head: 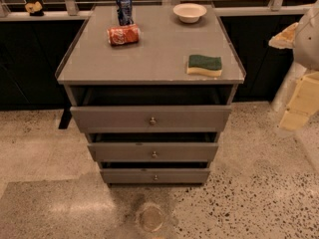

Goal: Open middle drawer

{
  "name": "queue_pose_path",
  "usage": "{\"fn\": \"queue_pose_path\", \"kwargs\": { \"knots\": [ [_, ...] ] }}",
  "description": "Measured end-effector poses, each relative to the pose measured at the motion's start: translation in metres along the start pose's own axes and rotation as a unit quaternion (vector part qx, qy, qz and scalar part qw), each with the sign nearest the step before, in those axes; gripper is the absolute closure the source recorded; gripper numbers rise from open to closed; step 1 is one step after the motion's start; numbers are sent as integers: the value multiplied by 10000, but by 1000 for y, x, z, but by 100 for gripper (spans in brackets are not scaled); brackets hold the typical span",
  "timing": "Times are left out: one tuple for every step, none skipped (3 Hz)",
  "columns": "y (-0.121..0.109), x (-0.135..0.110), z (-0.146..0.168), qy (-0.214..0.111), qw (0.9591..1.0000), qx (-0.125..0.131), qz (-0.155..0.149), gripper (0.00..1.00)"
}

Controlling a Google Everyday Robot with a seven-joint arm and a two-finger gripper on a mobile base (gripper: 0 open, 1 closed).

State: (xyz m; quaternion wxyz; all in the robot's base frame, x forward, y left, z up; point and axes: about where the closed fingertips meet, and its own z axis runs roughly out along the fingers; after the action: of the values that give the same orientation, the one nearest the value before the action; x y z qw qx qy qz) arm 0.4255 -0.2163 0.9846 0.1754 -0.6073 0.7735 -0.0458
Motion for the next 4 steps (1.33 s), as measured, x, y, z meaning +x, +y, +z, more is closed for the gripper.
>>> {"fn": "queue_pose_path", "kwargs": {
  "knots": [
    [29, 25, 1, -227, 9997, 93, -4, 0],
    [68, 64, 40, -253, 9994, -211, 105, 0],
    [95, 98, 93, -202, 9977, -579, 272, 0],
    [111, 129, 148, -8, 9953, -846, 474, 0]
  ]
}}
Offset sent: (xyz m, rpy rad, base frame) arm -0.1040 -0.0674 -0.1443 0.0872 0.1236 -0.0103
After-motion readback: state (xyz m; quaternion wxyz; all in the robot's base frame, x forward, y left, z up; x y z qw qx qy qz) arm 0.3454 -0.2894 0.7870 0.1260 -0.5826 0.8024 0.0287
